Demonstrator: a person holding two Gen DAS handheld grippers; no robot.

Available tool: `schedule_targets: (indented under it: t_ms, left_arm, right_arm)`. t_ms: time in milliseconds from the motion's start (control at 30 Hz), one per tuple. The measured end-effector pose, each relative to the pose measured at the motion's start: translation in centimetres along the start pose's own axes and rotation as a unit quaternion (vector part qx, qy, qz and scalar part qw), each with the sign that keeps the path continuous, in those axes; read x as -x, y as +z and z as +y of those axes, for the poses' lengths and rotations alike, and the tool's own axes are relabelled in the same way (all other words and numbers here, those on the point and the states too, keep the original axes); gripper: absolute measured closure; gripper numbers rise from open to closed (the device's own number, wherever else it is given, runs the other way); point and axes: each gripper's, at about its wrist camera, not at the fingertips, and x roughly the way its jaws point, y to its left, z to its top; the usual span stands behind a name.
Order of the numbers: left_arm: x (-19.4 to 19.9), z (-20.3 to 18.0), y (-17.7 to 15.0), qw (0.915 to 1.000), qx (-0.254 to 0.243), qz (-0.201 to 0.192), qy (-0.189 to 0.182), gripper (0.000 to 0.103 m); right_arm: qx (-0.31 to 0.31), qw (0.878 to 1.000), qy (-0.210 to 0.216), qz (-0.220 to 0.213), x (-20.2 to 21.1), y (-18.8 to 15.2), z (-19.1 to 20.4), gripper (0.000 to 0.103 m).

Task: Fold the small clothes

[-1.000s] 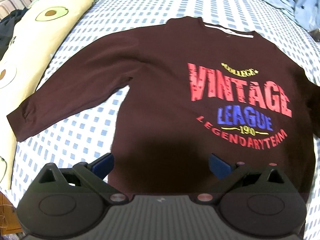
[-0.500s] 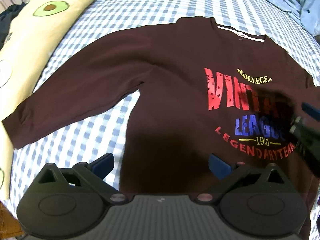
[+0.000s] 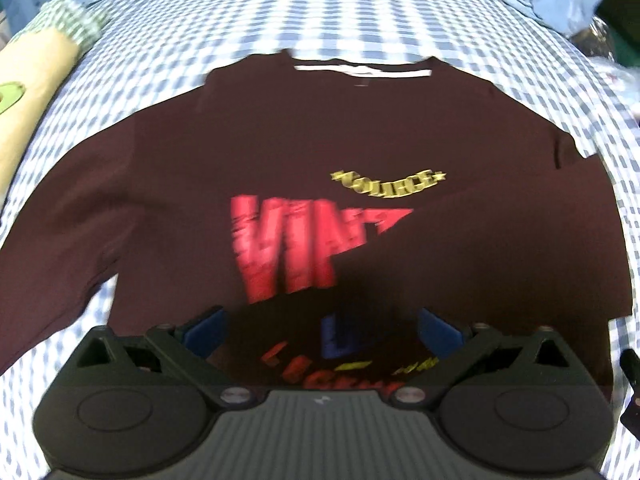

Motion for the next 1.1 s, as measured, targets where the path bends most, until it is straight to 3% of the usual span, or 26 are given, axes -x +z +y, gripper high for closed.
schedule_targets:
  t_ms: [100, 233, 367, 567, 733, 833, 900, 1100]
  left_arm:
    - [-1.1, -2.2, 0.2, 1.0, -0.007, 0.002, -0.001, 0.001]
    - [-2.5, -4.3, -0.2, 0.9997, -0.015, 0.01, 0.018, 0.001]
    - [-3.6, -5.2, -0.5, 0.9988, -0.012, 0.018, 0.043, 0.001]
    - [-4.6, -5.5, -0.6, 0.9967, 0.003, 0.031, 0.075, 0.001]
    - [-5.3, -5.8, -0.6, 0.9934, 0.014, 0.054, 0.1, 0.001]
    - [-5.7, -5.8, -0.6, 0.9929, 0.022, 0.056, 0.103, 0.001]
    - [-5.9, -5.8, -0.5, 0.9929, 0.025, 0.058, 0.101, 0.001]
    - [-5.1, -5.1, -0.3, 0.994, 0.011, 0.054, 0.095, 0.001]
  right_arm:
    - [-0.004, 0.999, -0.033, 0.021, -2.7, -1.0, -2.2, 0.001]
    - [-0.008, 0.999, -0.002, 0.033, -6.7, -2.3, -3.6, 0.001]
    - [0.021, 1.0, 0.001, -0.004, -8.3, -2.7, -3.8, 0.001]
    - [0.054, 0.996, -0.047, -0.044, -10.2, -1.9, -4.8, 0.001]
    - [0.02, 0.995, -0.082, -0.051, -10.6, -1.4, -7.4, 0.001]
    - [-0.031, 0.992, -0.122, -0.023, -11.5, -1.4, -10.1, 0.001]
    - [-0.045, 0.994, -0.101, -0.011, -11.8, -1.4, -11.2, 0.001]
    - [0.004, 0.998, -0.035, -0.046, -9.1, -1.2, -9.8, 0.001]
